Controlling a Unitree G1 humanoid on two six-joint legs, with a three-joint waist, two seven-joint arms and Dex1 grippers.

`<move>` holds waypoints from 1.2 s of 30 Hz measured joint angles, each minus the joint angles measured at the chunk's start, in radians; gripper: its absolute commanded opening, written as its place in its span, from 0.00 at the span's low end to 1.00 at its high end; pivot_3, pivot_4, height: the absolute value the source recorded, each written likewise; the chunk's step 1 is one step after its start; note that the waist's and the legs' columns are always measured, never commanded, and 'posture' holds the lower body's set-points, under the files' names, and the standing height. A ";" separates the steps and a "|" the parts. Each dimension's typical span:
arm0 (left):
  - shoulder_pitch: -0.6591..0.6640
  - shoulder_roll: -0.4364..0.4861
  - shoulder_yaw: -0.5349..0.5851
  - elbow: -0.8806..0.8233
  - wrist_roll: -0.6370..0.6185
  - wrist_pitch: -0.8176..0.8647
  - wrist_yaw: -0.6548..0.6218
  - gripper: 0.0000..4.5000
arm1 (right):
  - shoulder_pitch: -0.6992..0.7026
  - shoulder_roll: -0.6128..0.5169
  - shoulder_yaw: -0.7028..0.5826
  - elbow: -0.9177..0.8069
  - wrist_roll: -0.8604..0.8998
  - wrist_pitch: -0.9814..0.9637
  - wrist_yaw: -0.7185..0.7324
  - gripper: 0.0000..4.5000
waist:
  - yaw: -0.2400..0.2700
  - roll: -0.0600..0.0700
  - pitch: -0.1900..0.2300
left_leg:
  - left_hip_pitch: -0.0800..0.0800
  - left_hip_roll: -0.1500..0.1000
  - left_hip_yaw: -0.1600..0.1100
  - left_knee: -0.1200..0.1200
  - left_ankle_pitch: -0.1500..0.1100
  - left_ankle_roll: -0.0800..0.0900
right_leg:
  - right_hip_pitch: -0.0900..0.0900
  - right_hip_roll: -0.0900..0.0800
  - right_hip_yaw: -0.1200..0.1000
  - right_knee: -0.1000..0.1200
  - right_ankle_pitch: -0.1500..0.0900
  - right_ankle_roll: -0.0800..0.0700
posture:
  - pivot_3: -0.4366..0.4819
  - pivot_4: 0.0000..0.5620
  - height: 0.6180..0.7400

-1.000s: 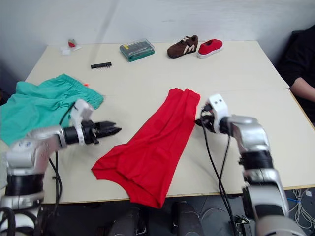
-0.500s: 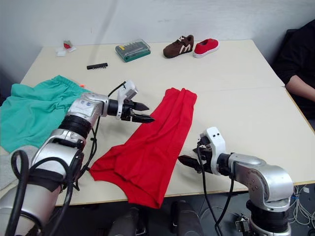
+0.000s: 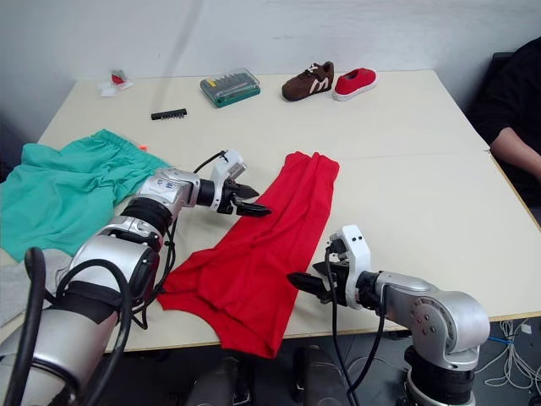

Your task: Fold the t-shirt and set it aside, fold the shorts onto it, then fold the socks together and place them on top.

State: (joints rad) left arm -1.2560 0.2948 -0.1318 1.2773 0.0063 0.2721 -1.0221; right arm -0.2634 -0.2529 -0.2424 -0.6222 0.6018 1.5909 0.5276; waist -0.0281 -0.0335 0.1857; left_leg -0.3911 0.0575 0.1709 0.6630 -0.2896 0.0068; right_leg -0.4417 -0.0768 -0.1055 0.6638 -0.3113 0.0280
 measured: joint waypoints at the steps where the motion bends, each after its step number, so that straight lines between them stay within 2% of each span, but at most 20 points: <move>1: 0.000 -0.001 0.005 0.002 0.003 0.000 0.004 0.73 | 0.000 -0.001 0.003 0.002 0.008 0.000 0.000 1.00 | -0.001 0.000 0.000 | 0.000 0.000 0.000 0.000 0.000 0.000 | 0.000 0.000 0.000 0.000 0.000 0.000 | 0.48 0.27 1.00; 7: 0.000 -0.010 0.018 0.022 0.018 -0.004 0.004 0.32 | -0.025 0.000 0.036 0.034 0.021 -0.002 -0.009 1.00 | -0.004 -0.001 -0.001 | 0.000 0.000 0.000 0.000 0.000 0.000 | 0.000 0.000 0.000 0.000 0.000 0.000 | 0.48 0.27 1.00; 11: 0.000 -0.013 0.021 0.028 0.031 -0.006 0.002 0.02 | -0.032 -0.001 0.044 0.072 0.016 -0.027 -0.022 0.71 | -0.004 -0.002 -0.001 | 0.000 0.000 0.000 0.000 0.000 0.000 | 0.000 0.000 0.000 0.000 0.000 0.000 | 0.48 0.27 1.00; 12: 0.000 -0.013 0.024 0.029 0.034 -0.006 -0.002 0.00 | -0.032 -0.008 0.052 0.081 0.012 -0.041 -0.027 0.63 | -0.004 -0.002 -0.001 | 0.000 0.000 0.000 0.000 0.000 0.000 | 0.000 0.000 0.000 0.000 0.000 0.000 | 0.48 0.27 1.00; 16: 0.000 -0.013 0.033 0.030 0.041 -0.011 -0.005 0.00 | -0.033 -0.019 0.076 0.101 -0.003 -0.080 -0.055 0.33 | -0.005 -0.002 -0.001 | 0.000 0.000 0.000 0.000 0.000 0.000 | 0.000 0.000 0.000 0.000 0.000 0.000 | 0.48 0.27 1.00; 18: 0.001 -0.013 0.036 0.030 0.043 -0.016 -0.005 0.00 | -0.035 -0.032 0.084 0.111 -0.003 -0.085 -0.059 0.14 | -0.004 -0.002 -0.001 | 0.000 0.000 0.000 0.000 0.000 0.000 | 0.000 0.000 0.000 0.000 0.000 0.000 | 0.48 0.27 1.00; 20: 0.003 -0.013 0.040 0.030 0.043 -0.020 -0.004 0.00 | -0.035 -0.051 0.096 0.114 0.000 -0.086 -0.058 0.00 | -0.003 -0.002 -0.001 | 0.000 0.000 0.000 0.000 0.000 0.000 | 0.000 0.000 0.000 0.000 0.000 0.000 | 0.48 0.27 1.00; 24: 0.008 -0.008 0.054 0.030 0.043 -0.026 -0.003 0.00 | -0.044 -0.102 0.120 0.126 0.016 -0.100 -0.032 0.00 | -0.003 -0.002 -0.001 | 0.000 0.000 0.000 0.000 0.000 0.000 | -0.001 0.000 0.000 0.000 0.000 0.000 | 0.48 0.27 1.00; 29: 0.031 0.016 0.074 0.012 0.038 -0.028 -0.020 0.00 | -0.121 -0.190 0.187 0.235 0.027 -0.153 0.035 0.00 | -0.005 -0.002 -0.001 | 0.000 0.000 0.001 0.000 0.000 0.000 | -0.001 0.000 0.000 0.000 0.000 0.000 | 0.48 0.27 1.00; 33: 0.090 0.052 0.096 -0.078 0.018 0.002 -0.032 0.00 | -0.232 -0.296 0.258 0.395 0.003 -0.244 0.115 0.00 | -0.003 -0.002 -0.001 | -0.001 0.000 0.001 0.001 0.000 0.000 | -0.001 0.000 0.000 0.001 0.000 0.000 | 0.48 0.27 1.00; 36: 0.164 0.084 0.118 -0.210 -0.015 0.066 -0.038 0.00 | -0.295 -0.357 0.337 0.493 -0.015 -0.322 0.205 0.00 | -0.003 -0.002 -0.001 | -0.001 0.000 0.001 0.000 0.000 0.000 | -0.001 0.000 0.000 0.001 0.000 0.000 | 0.48 0.27 1.00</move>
State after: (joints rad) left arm -1.0920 0.3788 -0.0135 1.0674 -0.0082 0.3377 -1.0596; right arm -0.5585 -0.6100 0.0943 -0.1289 0.5873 1.2689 0.7324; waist -0.0311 -0.0357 0.1848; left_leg -0.3922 0.0578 0.1721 0.6635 -0.2896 0.0070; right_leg -0.4430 -0.0772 -0.1054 0.6646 -0.3113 0.0279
